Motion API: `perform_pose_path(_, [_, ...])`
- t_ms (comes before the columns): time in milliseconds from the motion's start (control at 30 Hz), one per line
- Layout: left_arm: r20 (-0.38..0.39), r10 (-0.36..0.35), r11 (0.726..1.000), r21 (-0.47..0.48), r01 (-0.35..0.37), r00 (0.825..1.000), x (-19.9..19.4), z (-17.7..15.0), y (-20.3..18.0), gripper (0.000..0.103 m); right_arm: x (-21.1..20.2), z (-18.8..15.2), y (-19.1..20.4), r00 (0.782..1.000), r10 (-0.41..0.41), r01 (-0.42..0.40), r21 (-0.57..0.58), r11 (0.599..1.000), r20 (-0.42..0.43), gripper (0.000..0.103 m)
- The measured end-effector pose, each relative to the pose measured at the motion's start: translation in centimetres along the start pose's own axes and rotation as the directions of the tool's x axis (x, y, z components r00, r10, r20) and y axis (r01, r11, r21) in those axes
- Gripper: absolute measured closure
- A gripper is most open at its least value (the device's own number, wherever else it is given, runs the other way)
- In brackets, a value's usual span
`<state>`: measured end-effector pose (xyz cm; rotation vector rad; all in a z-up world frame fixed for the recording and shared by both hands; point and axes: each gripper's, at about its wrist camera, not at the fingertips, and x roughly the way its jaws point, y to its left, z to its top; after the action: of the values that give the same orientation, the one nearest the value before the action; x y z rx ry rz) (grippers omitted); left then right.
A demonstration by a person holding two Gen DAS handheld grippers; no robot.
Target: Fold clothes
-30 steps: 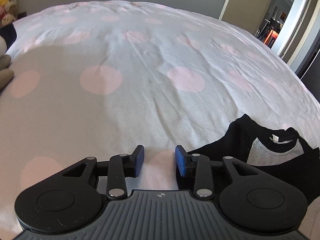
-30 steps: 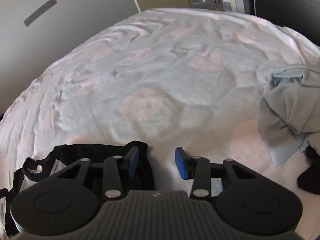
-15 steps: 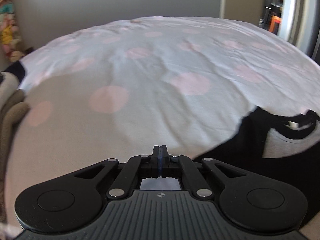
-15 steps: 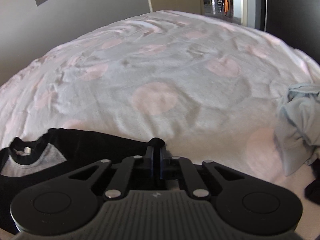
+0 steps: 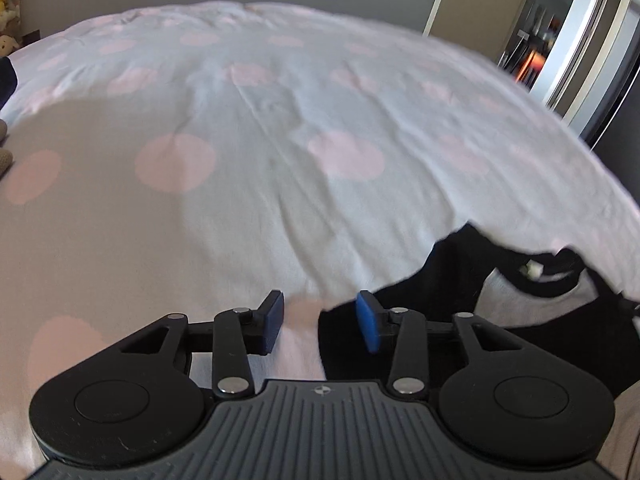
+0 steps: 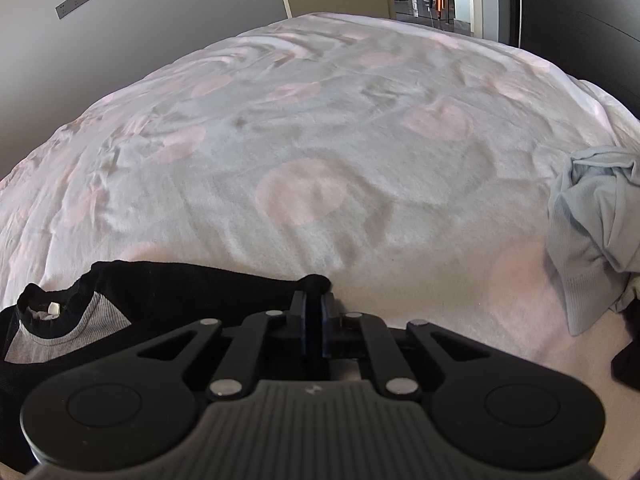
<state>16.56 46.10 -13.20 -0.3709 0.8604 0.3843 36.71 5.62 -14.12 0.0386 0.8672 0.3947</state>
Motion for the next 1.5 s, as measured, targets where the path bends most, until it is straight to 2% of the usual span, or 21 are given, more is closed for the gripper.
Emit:
perform_pose_path(33, [0.003,0.016,1.0,0.015,-0.017,1.0,0.3,-0.2,-0.3,0.077,0.0,0.0,0.0,1.0,0.0,0.0,-0.001,1.0,0.001,0.094])
perform_pose_path(67, [0.016,0.019,0.999,0.035,-0.019,1.0,0.2,-0.4,-0.6,0.094,0.0,-0.1,0.0,1.0,0.001,-0.001,-0.003,1.0,0.002,0.094])
perform_pose_path(100, [0.031,0.021,0.998,0.055,-0.023,0.999,0.1,-0.5,-0.9,0.103,0.1,-0.1,0.0,1.0,0.002,-0.002,-0.006,1.0,0.002,0.094])
perform_pose_path(200, [0.153,0.061,0.988,0.13,-0.082,0.986,-1.4,-1.3,-2.0,0.103,0.2,-0.1,-0.3,1.0,0.014,-0.014,0.004,1.0,0.0,0.094])
perform_pose_path(333, [0.081,0.149,0.98,0.117,-0.158,0.985,0.1,-1.2,-0.9,0.102,0.2,-0.1,-0.3,1.0,0.016,-0.016,-0.016,1.0,-0.003,0.095])
perform_pose_path(433, [0.094,0.178,0.965,0.18,-0.193,0.98,0.0,-1.6,-1.8,0.102,0.0,0.1,-0.1,1.0,0.008,-0.008,-0.026,1.0,-0.017,0.094])
perform_pose_path(467, [0.09,0.165,0.968,0.174,-0.178,0.982,-0.4,-1.5,-1.9,0.102,-0.1,0.3,-0.2,1.0,0.01,-0.011,-0.024,1.0,-0.024,0.094])
perform_pose_path(567, [0.081,0.139,0.98,0.13,-0.148,0.987,-2.0,-1.3,-1.6,0.1,-1.6,0.9,-0.7,0.999,0.03,-0.031,-0.012,0.999,-0.021,0.084])
perform_pose_path(633, [0.088,0.126,0.978,0.155,-0.139,0.988,-3.8,-1.7,-1.6,0.099,-3.2,1.3,-0.9,0.999,0.044,-0.046,-0.048,0.998,-0.026,0.081])
perform_pose_path(700, [0.095,0.114,0.975,0.181,-0.129,0.989,-5.7,-2.2,-1.7,0.098,-5.1,1.6,-0.9,0.996,0.067,-0.073,-0.115,0.991,-0.058,0.076])
perform_pose_path(767, [0.091,0.09,0.966,0.232,-0.109,0.992,-7.8,-3.2,-2.2,0.093,-7.3,1.6,-0.6,0.993,0.069,-0.086,-0.202,0.976,-0.092,0.075])
perform_pose_path(833, [0.081,0.06,0.955,0.284,-0.081,0.995,-10.0,-4.3,-3.0,0.091,-9.8,1.2,-0.2,0.992,0.059,-0.091,-0.296,0.951,-0.115,0.068])
perform_pose_path(933, [0.061,0.012,0.931,0.364,-0.033,0.998,-13.3,-6.3,-4.3,0.09,-13.6,0.3,0.6,0.987,0.044,-0.106,-0.428,0.898,-0.153,0.067])
perform_pose_path(1067, [0.03,-0.051,0.878,0.478,0.031,0.998,-17.3,-9.4,-6.5,0.089,-18.4,-1.8,1.9,0.98,0.02,-0.133,-0.58,0.804,-0.198,0.067])
perform_pose_path(1200, [-0.041,-0.135,0.804,0.58,0.133,0.99,-21.2,-12.9,-8.8,0.086,-22.7,-4.9,3.0,0.969,0.002,-0.175,-0.676,0.716,-0.248,0.067])
perform_pose_path(1300, [-0.118,-0.182,0.727,0.652,0.214,0.976,-23.4,-16.1,-10.4,0.08,-25.8,-7.5,3.5,0.96,-0.009,-0.204,-0.72,0.663,-0.28,0.067])
perform_pose_path(1433, [-0.228,-0.201,0.606,0.735,0.304,0.953,-25.9,-20.6,-12.3,0.076,-29.4,-10.1,3.4,0.959,-0.008,-0.214,-0.739,0.639,-0.284,0.067])
perform_pose_path(1500, [-0.261,-0.193,0.553,0.767,0.325,0.946,-26.9,-22.7,-12.7,0.072,-30.8,-11.0,3.3,0.96,-0.003,-0.217,-0.748,0.627,-0.281,0.066])
